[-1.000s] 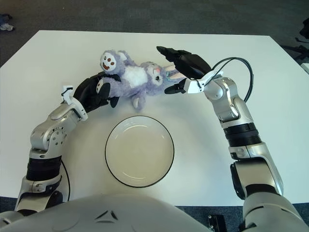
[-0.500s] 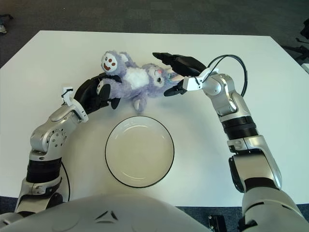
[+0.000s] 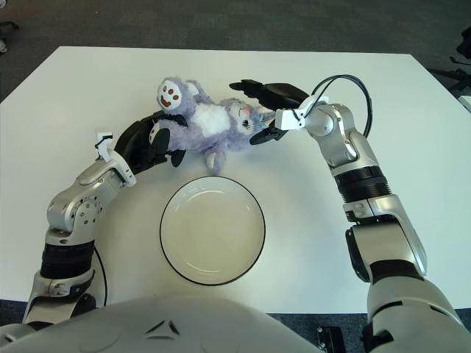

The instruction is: Put the doll into the plate.

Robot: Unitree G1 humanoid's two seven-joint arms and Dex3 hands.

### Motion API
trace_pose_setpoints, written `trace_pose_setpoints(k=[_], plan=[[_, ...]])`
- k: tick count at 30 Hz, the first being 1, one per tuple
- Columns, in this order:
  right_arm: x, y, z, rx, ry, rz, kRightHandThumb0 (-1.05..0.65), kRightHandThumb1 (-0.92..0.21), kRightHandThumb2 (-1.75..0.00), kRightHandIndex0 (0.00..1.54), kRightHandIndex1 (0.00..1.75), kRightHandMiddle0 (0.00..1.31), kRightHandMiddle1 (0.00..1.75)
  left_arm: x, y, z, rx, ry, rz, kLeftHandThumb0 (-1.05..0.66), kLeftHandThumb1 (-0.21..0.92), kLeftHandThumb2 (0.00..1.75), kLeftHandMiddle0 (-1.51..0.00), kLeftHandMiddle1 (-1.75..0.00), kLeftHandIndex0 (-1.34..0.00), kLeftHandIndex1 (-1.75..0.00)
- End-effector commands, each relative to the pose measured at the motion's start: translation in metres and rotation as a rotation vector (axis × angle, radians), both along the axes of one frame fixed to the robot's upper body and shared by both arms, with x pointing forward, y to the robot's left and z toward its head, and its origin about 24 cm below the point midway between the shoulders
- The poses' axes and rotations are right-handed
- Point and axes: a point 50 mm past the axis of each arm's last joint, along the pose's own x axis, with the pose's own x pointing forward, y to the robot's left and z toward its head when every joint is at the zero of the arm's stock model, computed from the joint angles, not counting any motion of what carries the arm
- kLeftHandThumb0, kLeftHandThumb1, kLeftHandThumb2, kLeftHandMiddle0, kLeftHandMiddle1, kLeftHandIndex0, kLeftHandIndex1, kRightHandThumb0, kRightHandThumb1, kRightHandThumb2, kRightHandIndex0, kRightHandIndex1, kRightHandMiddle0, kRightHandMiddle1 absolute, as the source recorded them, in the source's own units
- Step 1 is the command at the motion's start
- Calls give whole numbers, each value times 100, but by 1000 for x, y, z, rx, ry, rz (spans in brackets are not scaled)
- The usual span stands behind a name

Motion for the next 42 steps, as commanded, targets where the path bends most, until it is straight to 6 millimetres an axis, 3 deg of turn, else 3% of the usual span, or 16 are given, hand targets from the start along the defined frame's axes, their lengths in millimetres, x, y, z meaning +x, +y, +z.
trace_pose_setpoints(k=[1,2,5,8,11,15,32,42], plan=[[5,4,4,-22,10,-3,-68,-41,-70,18,150,0,29,-2,-2,0,-2,-15,-18,-45,45,87,-117,-175,-77,-135],[6,5,3,-25,15,-5,-68,-41,-71,16,127,0,27,-2,-2,0,2,-17,-17,-45,44,87,-118,-175,-77,-134],[8,6,2,-26,18,-6,-69,-41,-71,13,82,0,23,-2,-3,0,11,-15,-19,-45,44,87,-118,-175,-78,-133],[9,6,0,-23,19,-5,-71,-42,-71,9,48,0,20,-3,-3,0,12,-12,-21,-45,44,87,-118,-175,-78,-133],[13,7,-3,-16,26,-5,-72,-42,-70,7,27,0,20,-3,-4,0,5,-9,-23,-45,44,86,-119,-175,-78,-133],[15,7,-6,-10,30,-4,-73,-42,-70,4,17,0,22,-4,-6,0,1,-6,-25,-45,45,86,-119,-175,-78,-132],[26,13,-27,-3,99,-6,-79,-49,-63,3,5,0,11,-8,-12,1,-20,-4,-10,-44,45,86,-121,-175,-78,-133],[27,19,-37,-77,124,0,-66,-38,-74,18,8,0,2,-10,-15,2,-41,-17,-27,-44,45,87,-120,-175,-78,-133]])
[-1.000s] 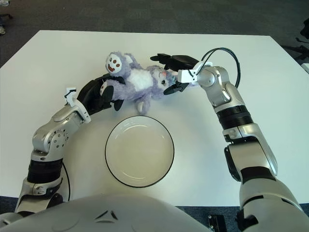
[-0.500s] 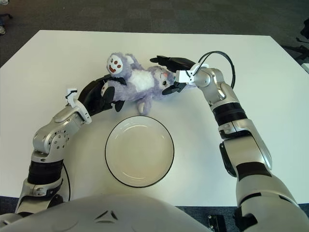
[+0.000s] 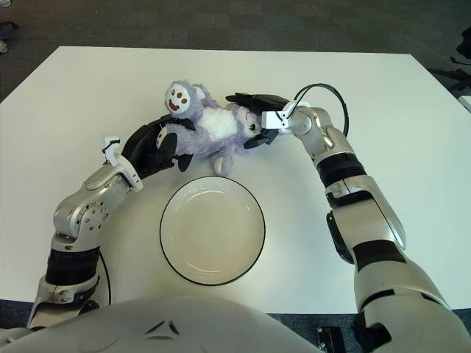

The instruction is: Put the doll into the plate.

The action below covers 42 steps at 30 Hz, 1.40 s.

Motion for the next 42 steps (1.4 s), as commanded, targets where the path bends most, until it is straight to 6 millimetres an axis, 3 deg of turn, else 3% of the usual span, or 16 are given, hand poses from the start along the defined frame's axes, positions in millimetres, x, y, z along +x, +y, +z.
trace_pose_setpoints(k=[1,8,16,19,22,25,31,36,42], plan=[[2,6,0,-39,-2,9,-65,-36,-75,20,9,0,2,-2,-3,3,-14,-26,-15,-44,44,87,-120,-175,-78,-133],[1,9,-4,-81,39,-1,-62,-34,-79,25,11,0,1,-3,-4,4,-11,-34,-24,-44,45,87,-119,-175,-77,-134],[-4,13,-6,-182,58,4,-65,-40,-75,30,16,0,0,-3,-5,5,-29,-44,-37,-44,46,86,-119,-175,-75,-136],[-5,15,-6,-225,76,15,-64,-40,-74,28,27,0,0,-3,-6,5,-33,-47,-37,-44,46,86,-118,-175,-75,-136],[-6,16,-6,-259,90,22,-62,-37,-77,17,55,0,0,-3,-6,5,-32,-47,-36,-44,46,86,-118,-175,-75,-136],[-6,16,-7,-279,102,18,-60,-35,-79,14,65,0,0,-3,-7,5,-27,-47,-32,-44,46,87,-117,-175,-75,-136],[-7,19,-9,-312,130,4,-47,-28,-88,8,96,0,15,-3,-7,6,-6,-46,-16,-44,46,86,-117,-175,-75,-136],[-9,21,-8,-341,131,12,-40,-25,-93,10,107,0,25,-3,-7,6,6,-43,-9,-44,46,86,-117,-175,-75,-136],[-12,22,-7,-351,123,22,-30,-21,-100,24,127,0,57,-2,-8,6,10,-47,3,-44,46,86,-120,-175,-76,-135]])
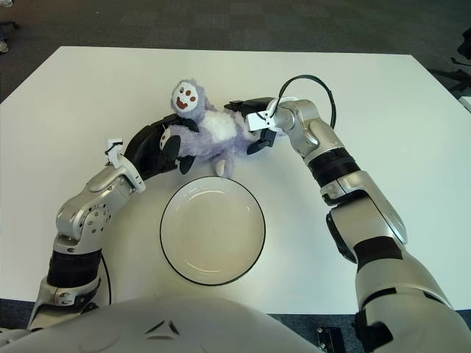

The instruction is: Put the doll into the plate.

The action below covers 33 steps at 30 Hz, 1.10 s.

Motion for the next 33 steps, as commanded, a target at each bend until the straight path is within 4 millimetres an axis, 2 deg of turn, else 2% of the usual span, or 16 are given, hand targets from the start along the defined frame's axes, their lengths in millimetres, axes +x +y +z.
trace_pose_setpoints(k=[1,5,8,11,14,15,17,19,23,26,29,33], plan=[[-7,0,-11,-47,51,16,-29,-20,-101,26,130,0,62,0,-1,4,7,-23,10,-44,46,86,-120,-175,-76,-135],[-9,-1,-9,-39,49,4,-26,-19,-104,32,137,0,78,1,-1,3,9,-22,15,-44,45,86,-120,-175,-77,-134],[-11,-1,-8,-20,30,-19,20,-40,-89,59,136,0,101,1,-1,3,9,-15,14,-44,45,86,-119,-175,-78,-133],[-12,0,-6,-3,5,-49,33,-45,-85,68,136,0,117,0,-1,3,10,-8,15,-44,45,86,-118,-175,-78,-133],[-12,1,-5,8,-13,-74,40,-44,-88,73,136,6,149,0,0,3,11,-5,13,-44,45,85,-119,-175,-77,-133],[-12,1,-5,12,-17,-80,41,-44,-89,74,136,7,151,0,0,3,11,-4,13,-44,45,85,-119,-175,-77,-133],[-13,2,-5,23,-24,-93,17,-35,-106,79,129,31,165,1,0,3,12,-4,12,-44,46,85,-119,-175,-77,-133],[-13,2,-5,37,-28,-107,8,-30,-114,83,123,43,170,1,0,3,10,-3,9,-44,46,85,-119,-175,-77,-133],[-13,2,-5,66,-35,-139,2,-24,-122,88,118,54,174,1,0,3,11,0,13,-44,46,85,-118,-175,-76,-133],[-14,1,-5,113,-40,-185,0,-20,-136,71,150,59,171,1,0,3,16,-3,18,-44,46,84,-117,-175,-76,-133],[-14,1,-5,140,-40,-210,0,-18,-141,66,162,61,170,1,0,3,20,-8,23,-44,46,84,-117,-175,-77,-133],[-14,0,-5,199,-37,-256,0,-15,-147,64,168,62,172,1,0,3,36,-15,32,-44,46,84,-116,-175,-77,-133]])
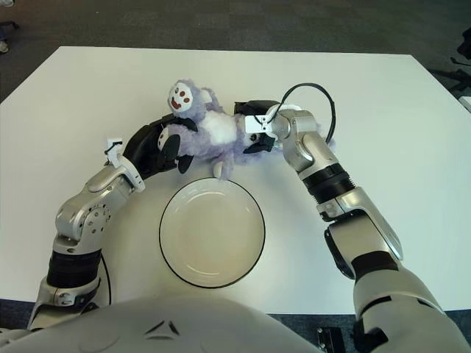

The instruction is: Put the doll into the plate.

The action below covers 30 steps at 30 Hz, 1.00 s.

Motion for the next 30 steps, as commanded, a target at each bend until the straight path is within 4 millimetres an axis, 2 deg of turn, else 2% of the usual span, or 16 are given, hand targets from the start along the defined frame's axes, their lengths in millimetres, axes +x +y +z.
trace_pose_setpoints(k=[1,19,22,24,30], plan=[[-3,3,-2,71,10,-21,0,-15,-148,64,169,63,173,0,-1,3,19,-16,8,-44,46,84,-115,-175,-77,-133],[-5,-1,-6,155,-16,-74,0,-9,-156,67,172,66,175,1,-1,2,22,-24,17,-43,50,81,-110,-175,-74,-135],[-5,-3,-7,181,-15,-85,0,-8,-158,68,172,67,175,1,1,3,31,-32,28,-41,58,69,-106,-175,-70,-135],[-5,-4,-7,191,-15,-89,0,-7,-158,68,172,67,175,1,2,3,31,-32,34,-40,67,56,-101,-175,-66,-135],[-5,-7,-7,211,-33,-97,0,-6,-160,69,172,68,175,1,4,2,-16,-3,43,-38,83,35,-83,-175,-55,-139]])
